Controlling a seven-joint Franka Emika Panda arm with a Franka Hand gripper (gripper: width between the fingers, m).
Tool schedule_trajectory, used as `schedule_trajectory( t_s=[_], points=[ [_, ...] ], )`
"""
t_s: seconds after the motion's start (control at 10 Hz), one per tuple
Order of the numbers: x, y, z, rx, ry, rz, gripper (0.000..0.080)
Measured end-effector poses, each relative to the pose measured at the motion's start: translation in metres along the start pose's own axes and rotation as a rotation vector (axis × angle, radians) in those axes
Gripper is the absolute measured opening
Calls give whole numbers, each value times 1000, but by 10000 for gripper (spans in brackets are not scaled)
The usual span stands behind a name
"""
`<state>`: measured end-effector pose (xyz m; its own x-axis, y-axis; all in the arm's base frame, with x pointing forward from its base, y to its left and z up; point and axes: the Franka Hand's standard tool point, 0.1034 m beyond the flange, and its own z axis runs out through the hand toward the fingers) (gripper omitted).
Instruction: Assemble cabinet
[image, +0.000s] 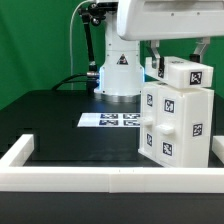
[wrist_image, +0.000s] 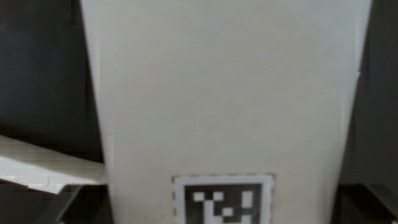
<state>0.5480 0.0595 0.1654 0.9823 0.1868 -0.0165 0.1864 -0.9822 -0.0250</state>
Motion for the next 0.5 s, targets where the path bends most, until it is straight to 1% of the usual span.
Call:
schedule_trajectory(
  t_s=[0.5],
  points=[
    [0,-2,0,1,0,452,560]
  ],
)
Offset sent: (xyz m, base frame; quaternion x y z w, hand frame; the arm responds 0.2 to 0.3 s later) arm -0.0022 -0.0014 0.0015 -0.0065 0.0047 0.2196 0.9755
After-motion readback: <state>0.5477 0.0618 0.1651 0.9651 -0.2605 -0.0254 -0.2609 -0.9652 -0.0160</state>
